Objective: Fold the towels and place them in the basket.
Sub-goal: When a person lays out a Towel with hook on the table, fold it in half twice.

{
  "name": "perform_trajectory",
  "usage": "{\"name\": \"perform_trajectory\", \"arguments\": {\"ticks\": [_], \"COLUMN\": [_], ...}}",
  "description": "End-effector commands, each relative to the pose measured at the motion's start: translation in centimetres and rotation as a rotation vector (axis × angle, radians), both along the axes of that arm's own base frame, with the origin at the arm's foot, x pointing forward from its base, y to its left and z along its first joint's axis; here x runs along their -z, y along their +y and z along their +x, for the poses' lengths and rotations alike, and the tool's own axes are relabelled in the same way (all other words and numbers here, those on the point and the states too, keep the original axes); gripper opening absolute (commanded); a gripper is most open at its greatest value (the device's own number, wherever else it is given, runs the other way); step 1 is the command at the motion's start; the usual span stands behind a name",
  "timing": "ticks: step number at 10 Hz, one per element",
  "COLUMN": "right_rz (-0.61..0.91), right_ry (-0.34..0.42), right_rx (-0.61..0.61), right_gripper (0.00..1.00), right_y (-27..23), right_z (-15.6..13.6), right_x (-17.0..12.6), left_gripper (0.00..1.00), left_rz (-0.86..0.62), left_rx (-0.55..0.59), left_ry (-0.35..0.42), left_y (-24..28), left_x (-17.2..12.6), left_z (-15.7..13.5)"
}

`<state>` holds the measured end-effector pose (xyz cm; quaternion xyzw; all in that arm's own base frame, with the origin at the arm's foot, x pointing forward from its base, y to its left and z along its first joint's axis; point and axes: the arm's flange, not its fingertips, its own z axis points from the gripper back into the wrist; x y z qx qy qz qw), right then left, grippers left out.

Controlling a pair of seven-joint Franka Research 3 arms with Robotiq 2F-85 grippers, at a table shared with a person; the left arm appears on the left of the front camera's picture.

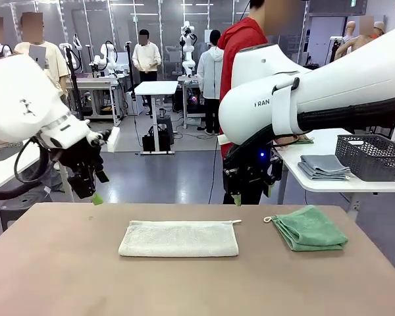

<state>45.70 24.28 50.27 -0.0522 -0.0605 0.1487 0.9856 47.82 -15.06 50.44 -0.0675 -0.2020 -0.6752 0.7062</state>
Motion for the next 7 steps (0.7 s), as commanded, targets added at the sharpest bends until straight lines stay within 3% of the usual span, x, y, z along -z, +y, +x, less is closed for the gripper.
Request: {"name": "perform_trajectory", "arguments": {"ticks": [1,5,7], "right_rz": [-0.034,-0.034,-0.02], "right_ry": [-0.013,-0.013,-0.013], "right_rx": [-0.018,-0.018,-0.01], "right_gripper": [0.84,0.84,0.85], "right_y": [0.0,0.0,0.0], "right_z": [0.2,0.2,0.1], "right_x": [-1.1,-1.1,-0.8], "left_gripper": [0.98,0.98,0.98], "left_rz": [-0.202,-0.501,-0.553], "left_rx": [0.01,0.18,0.162], "left_ry": [-0.003,0.042,0.054], "left_y": [3.5,7.4,7.9], "left_x": [-0.7,-0.5,-0.1], "left_z": [-2.0,-2.4,-1.9]}}
